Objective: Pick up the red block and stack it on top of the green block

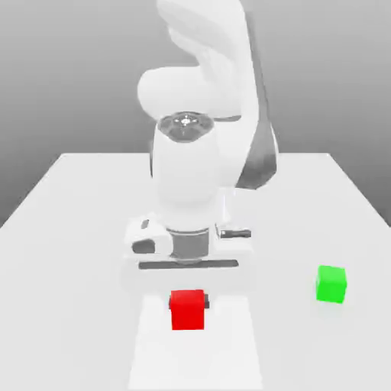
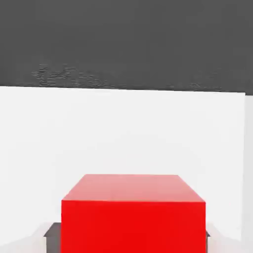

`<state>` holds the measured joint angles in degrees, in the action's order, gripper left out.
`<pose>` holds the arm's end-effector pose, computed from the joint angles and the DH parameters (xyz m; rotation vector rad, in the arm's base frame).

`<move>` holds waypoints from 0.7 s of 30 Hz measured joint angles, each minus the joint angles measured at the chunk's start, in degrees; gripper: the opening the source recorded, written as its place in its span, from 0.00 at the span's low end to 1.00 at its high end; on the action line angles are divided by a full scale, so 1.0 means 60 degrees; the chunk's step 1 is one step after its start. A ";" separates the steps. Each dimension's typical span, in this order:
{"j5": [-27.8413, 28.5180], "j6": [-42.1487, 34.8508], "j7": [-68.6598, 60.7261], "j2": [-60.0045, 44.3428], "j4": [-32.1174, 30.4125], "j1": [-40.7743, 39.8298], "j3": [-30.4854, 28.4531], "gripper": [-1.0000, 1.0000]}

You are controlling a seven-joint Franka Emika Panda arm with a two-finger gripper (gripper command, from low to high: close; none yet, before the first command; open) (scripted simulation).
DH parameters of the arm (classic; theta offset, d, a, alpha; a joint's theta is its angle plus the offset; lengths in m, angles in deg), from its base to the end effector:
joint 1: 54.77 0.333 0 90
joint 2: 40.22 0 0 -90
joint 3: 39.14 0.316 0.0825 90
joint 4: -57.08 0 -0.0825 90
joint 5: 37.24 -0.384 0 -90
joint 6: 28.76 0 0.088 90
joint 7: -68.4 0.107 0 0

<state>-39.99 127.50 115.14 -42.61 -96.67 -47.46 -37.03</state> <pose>0.4092 0.0662 0.2207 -2.9354 1.0637 0.0125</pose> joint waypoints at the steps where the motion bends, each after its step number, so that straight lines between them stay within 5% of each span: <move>1: -0.0068 -0.0059 0.0364 0.0139 -0.0073 0.0360 0.0180 0.00; 11: -0.0233 -0.0580 0.4433 0.1420 -0.0813 0.3427 0.2051 0.00; 18: 0.1240 0.1211 0.5886 -0.0455 -0.0793 0.3662 0.1914 0.00; 19: 0.1410 0.1394 0.6010 -0.0654 -0.0786 0.3698 0.1846 1.00; 21: 0.1410 0.1394 0.6010 -0.0654 -0.0786 0.3698 0.1846 1.00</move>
